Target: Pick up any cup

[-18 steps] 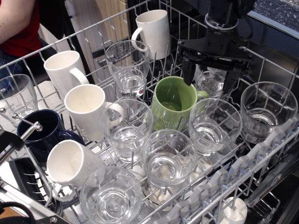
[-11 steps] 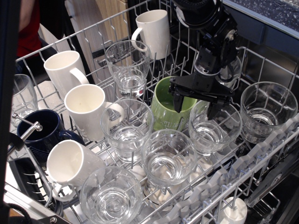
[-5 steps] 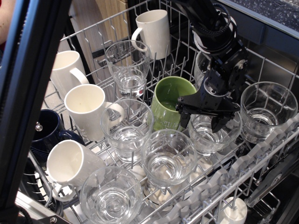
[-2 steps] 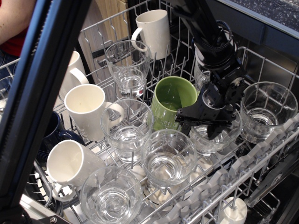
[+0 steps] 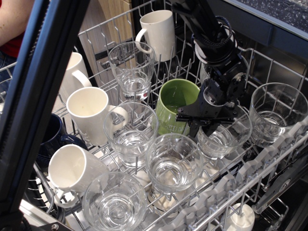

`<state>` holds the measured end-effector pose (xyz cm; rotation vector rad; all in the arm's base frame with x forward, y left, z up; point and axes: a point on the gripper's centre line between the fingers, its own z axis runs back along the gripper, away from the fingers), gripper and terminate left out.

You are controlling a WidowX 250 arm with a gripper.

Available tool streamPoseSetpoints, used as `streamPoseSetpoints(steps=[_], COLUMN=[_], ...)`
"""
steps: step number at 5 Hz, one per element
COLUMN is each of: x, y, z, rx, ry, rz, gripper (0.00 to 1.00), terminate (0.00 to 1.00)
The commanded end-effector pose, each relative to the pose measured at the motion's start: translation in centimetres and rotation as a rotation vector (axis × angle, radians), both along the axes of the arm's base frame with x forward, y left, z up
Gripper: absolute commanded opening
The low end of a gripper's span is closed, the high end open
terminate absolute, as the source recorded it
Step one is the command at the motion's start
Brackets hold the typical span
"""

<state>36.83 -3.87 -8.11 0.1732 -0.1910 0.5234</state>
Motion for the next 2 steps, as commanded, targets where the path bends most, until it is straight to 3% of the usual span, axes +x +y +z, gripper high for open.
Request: streamPoseSetpoints(steps=[1,2], x=[1.2,0.7], y=[-0.5,0.4], z=[2.5,3.8], rx=[-0.059,-0.105], ry=[-0.059,-0.035], rz=[-0.039,-0.083], gripper=[0.00,0.00], terminate=[0.00,0.00])
